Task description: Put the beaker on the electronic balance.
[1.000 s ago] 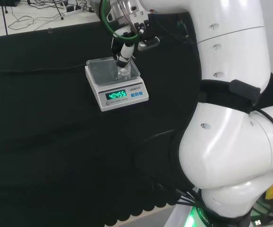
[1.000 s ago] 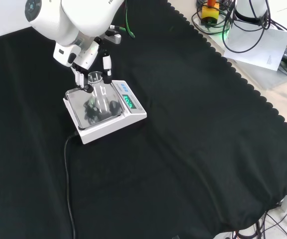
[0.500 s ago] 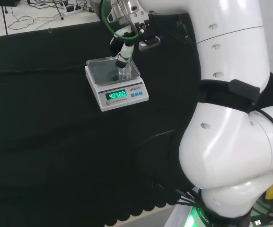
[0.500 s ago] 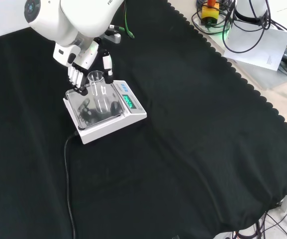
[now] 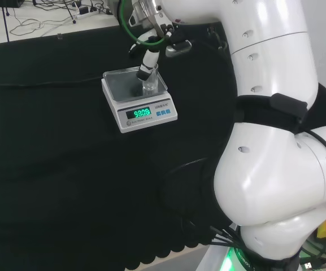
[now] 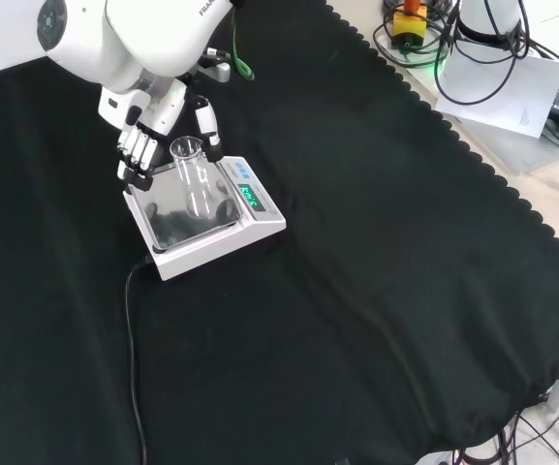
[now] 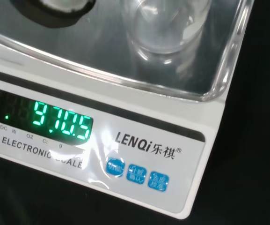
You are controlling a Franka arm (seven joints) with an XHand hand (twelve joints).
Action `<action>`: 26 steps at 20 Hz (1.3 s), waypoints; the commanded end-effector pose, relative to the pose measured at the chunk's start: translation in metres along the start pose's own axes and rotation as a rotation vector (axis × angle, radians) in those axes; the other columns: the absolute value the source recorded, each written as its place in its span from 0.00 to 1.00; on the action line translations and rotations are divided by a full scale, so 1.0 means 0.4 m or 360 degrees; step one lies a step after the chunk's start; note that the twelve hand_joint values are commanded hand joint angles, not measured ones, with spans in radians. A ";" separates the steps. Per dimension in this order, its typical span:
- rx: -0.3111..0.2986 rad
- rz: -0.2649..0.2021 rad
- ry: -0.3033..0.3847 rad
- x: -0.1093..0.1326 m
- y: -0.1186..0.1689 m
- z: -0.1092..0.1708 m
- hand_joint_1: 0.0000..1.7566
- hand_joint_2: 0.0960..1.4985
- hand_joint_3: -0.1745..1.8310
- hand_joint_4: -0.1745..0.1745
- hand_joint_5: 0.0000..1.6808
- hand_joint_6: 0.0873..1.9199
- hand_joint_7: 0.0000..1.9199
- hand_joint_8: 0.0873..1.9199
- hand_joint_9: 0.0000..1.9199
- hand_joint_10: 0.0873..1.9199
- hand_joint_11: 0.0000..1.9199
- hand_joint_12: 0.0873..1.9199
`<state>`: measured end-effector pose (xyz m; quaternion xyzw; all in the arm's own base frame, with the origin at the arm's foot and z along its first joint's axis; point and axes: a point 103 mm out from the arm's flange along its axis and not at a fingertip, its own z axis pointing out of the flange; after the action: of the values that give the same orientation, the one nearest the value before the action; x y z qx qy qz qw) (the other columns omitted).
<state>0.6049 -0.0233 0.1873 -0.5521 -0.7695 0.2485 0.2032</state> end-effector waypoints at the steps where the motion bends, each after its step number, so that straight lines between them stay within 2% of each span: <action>1: 0.0091 -0.0021 -0.0027 0.015 -0.002 0.031 0.43 0.51 0.01 0.49 0.09 0.00 0.00 0.03 0.00 0.07 0.00 0.65; 5: 0.0152 -0.0045 -0.0102 0.028 -0.034 0.037 0.43 0.50 0.02 0.49 0.09 0.00 0.00 0.01 0.00 0.05 0.00 0.63; 10: 0.0062 -0.0047 -0.0184 0.041 -0.113 0.016 0.42 0.50 0.02 0.49 0.08 0.00 0.00 0.00 0.00 0.00 0.00 0.57; 13: 0.0020 -0.0009 -0.0239 0.037 -0.168 -0.009 0.42 0.50 0.03 0.49 0.08 0.00 0.00 0.00 0.00 0.00 0.00 0.52; 16: -0.0061 0.0010 -0.0257 0.033 -0.214 -0.028 0.41 0.49 0.03 0.50 0.07 0.00 0.00 0.00 0.00 0.00 0.00 0.48; 17: -0.0089 0.0014 -0.0257 0.031 -0.224 -0.034 0.41 0.49 0.04 0.50 0.07 0.00 0.00 0.00 0.00 0.00 0.00 0.44; 19: -0.0145 0.0012 -0.0235 0.026 -0.244 -0.044 0.41 0.49 0.04 0.50 0.07 0.00 0.00 0.00 0.00 0.00 0.00 0.17; 20: -0.0176 0.0012 -0.0223 0.021 -0.256 -0.049 0.40 0.49 0.04 0.50 0.07 0.00 0.00 0.00 0.00 0.00 0.00 0.07; 21: -0.0207 0.0013 -0.0220 0.018 -0.268 -0.054 0.40 0.49 0.04 0.50 0.07 0.00 0.00 0.00 0.00 0.00 0.00 0.01; 26: -0.0271 0.0060 -0.0228 -0.010 -0.362 -0.063 0.40 0.49 0.05 0.50 0.08 0.00 0.01 0.00 0.00 0.00 0.00 0.00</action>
<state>0.5336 -0.0366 0.2689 -0.5443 -0.7897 0.2526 0.1279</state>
